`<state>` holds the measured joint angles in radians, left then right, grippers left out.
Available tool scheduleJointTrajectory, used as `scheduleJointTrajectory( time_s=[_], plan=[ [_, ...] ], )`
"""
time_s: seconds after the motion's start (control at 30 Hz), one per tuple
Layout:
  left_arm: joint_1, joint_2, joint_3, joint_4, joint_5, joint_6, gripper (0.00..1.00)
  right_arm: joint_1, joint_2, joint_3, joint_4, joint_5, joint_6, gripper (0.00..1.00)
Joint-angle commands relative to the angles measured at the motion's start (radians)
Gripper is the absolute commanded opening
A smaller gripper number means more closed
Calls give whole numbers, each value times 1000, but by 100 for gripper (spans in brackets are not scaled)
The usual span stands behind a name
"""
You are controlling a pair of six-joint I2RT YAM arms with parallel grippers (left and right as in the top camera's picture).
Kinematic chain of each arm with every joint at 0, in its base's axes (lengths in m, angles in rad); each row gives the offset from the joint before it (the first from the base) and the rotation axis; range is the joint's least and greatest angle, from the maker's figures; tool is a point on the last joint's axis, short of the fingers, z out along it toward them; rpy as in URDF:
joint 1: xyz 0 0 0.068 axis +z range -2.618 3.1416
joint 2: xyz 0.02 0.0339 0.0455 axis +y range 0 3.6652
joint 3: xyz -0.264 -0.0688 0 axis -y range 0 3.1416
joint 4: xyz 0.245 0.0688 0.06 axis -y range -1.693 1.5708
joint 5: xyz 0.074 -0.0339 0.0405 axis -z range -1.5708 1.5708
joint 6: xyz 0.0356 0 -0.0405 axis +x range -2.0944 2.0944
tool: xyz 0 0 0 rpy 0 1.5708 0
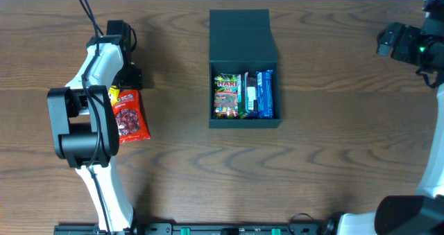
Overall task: Pack container
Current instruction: 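Move the left gripper to the yellow candy bag and grasp it, then carry the yellow bag into the box and lower it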
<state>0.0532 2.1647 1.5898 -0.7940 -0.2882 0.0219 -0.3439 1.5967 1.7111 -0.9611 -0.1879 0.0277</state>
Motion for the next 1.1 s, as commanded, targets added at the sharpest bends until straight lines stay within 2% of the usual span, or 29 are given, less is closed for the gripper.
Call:
scheduleJointTrajectory(
  time_s=[0.0, 0.03, 0.1, 0.4, 0.67, 0.9, 0.97, 1.07],
  plan=[
    [3, 27, -7, 7, 8, 9, 68, -8, 1, -6, 0, -19, 24, 99],
    [3, 27, -7, 9, 8, 8, 55, -8, 1, -6, -1, -26, 25, 99],
    [3, 27, -7, 11, 8, 8, 43, -8, 1, -6, -1, -30, 25, 99],
    [-13, 27, 42, -44, 7, -4, 7, -8, 1, -6, -2, -31, 32, 99],
    [-74, 23, 290, -212, 7, -70, 6, -8, 1, -6, -5, -31, 39, 99],
    [-205, 6, 528, -303, 20, -191, 6, -8, 1, -6, -5, -31, 40, 99],
    [-248, 6, 555, -305, 72, -225, 6, -8, 1, -6, -5, -31, 40, 99],
    [-315, 6, 559, -287, 230, -281, 6, -8, 1, -6, -3, -30, 39, 99]
  ],
)
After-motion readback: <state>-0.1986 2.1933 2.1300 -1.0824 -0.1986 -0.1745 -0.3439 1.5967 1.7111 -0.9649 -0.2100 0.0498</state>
